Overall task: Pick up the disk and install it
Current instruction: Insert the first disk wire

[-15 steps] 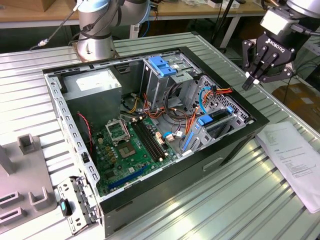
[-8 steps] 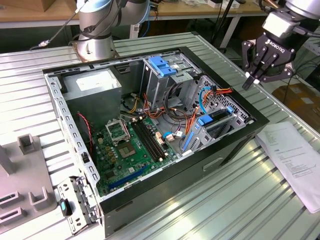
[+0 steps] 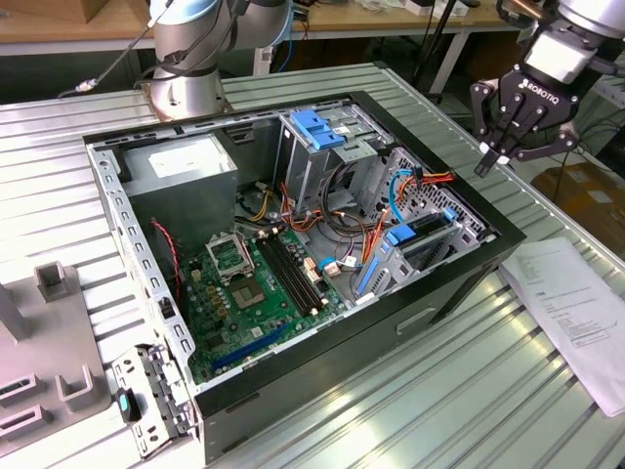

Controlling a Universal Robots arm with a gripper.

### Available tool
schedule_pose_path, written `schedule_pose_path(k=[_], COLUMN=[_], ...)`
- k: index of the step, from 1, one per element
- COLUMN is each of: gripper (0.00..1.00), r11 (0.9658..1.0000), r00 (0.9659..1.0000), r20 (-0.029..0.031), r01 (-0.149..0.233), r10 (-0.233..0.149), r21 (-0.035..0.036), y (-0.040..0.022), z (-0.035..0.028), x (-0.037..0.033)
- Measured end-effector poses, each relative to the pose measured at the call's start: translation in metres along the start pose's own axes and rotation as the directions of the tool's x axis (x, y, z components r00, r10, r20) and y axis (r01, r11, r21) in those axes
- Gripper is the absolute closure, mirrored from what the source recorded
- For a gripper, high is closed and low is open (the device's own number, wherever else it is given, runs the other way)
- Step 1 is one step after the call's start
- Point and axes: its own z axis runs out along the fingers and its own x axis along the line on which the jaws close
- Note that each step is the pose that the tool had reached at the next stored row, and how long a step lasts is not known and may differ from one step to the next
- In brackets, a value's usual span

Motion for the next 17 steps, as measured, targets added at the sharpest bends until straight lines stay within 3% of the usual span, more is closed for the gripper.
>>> schedule_pose_path(k=[17], gripper=[0.89], r11=[0.9997], r00=[0.9997], r20=[-0.0003], r01=[0.026], r10=[-0.026], r21=[-0.0004], y=[0.0000], z=[0.0000], x=[0.0000])
